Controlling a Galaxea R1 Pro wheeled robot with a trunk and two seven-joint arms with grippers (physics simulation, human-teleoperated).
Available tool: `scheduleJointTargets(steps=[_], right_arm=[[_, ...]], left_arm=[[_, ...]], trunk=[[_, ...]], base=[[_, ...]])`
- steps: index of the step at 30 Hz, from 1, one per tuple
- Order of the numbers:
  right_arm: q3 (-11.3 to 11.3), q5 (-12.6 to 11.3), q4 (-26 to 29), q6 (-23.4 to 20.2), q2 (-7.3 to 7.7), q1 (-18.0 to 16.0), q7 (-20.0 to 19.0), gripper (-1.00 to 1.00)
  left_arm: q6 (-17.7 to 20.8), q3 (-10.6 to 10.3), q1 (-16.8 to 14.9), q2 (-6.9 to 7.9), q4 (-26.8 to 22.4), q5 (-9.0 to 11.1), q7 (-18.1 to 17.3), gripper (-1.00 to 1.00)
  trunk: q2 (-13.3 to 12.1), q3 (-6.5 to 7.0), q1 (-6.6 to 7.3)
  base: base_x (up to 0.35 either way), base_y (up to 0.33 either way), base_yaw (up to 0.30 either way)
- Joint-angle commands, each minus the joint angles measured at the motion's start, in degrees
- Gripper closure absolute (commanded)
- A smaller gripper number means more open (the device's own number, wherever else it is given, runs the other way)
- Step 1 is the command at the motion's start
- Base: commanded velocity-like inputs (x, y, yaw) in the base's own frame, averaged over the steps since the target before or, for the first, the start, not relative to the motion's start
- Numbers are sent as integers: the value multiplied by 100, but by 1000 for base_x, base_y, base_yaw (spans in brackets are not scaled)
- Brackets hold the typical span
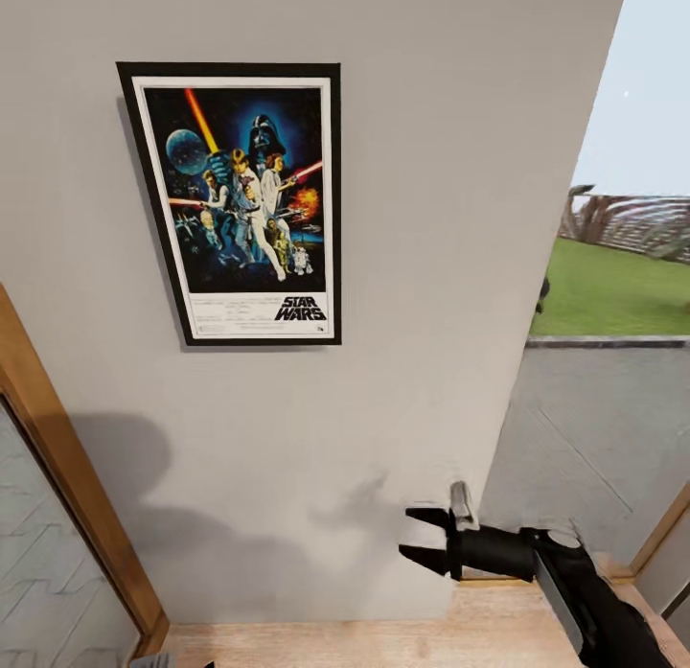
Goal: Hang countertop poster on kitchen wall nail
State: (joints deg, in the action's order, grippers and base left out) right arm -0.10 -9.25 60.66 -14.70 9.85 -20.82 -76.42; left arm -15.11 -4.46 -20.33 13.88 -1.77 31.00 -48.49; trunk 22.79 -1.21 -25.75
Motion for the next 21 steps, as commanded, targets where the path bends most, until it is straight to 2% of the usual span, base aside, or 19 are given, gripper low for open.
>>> scheduleJointTargets(steps=[1, 2, 3, 6, 7, 10, 11, 13, 16, 18, 21], right_arm=[[-101, -24, -314, 142, 3, 113, -24, -100], [-137, -24, -509, 270, 4, 153, -29, -100], [-206, -18, -1054, 610, 6, 232, -31, -100], [-245, -13, -1686, 941, 12, 273, -27, -100], [-261, -12, -2121, 1167, 38, 288, -25, -100], [-270, -14, -2765, 1487, 145, 301, -18, -100], [-273, -14, -3184, 1660, 199, 306, -11, -100], [-276, -14, -3581, 1801, 236, 310, 13, -100], [-277, -13, -4400, 2095, 284, 314, 281, -100], [-265, -10, -4844, 2316, 292, 314, 592, -100], [-252, -4, -5239, 2519, 290, 315, 1007, -100]], left_arm=[[-36, -51, -6, 1, 9, 32, 170, -100], [-36, -53, -6, -1, 11, 31, 312, -100], [-35, -60, -3, -8, 19, 30, 675, -100], [-34, -64, 4, -12, 23, 29, 946, -100], [-31, -66, 7, -14, 25, 29, 1086, -100], [-26, -69, 9, -16, 26, 29, 1320, -100], [-20, -70, 10, -18, 26, 25, 1522, -100], [-13, -74, 11, -24, 30, 23, 1759, -100], [1, -79, 97, -48, 34, 21, 2308, -100], [5, -85, 198, -76, 35, 20, 2524, -100], [7, -87, 266, -108, 36, 20, 2653, -100]], trunk=[[13, -12, -4], [13, -12, -4], [13, -12, -4], [13, -12, -4], [13, -12, -4], [13, -12, -4], [13, -12, -4], [13, -12, -4], [13, -12, -4], [13, -12, -4], [13, -12, -4]], base=[[0, 0, 0], [0, 0, 0], [0, 0, 0], [0, 0, 0], [0, 0, 0], [0, 0, 0], [0, 0, 0], [0, 0, 0], [0, 0, 0], [0, 0, 0], [0, 0, 0]])
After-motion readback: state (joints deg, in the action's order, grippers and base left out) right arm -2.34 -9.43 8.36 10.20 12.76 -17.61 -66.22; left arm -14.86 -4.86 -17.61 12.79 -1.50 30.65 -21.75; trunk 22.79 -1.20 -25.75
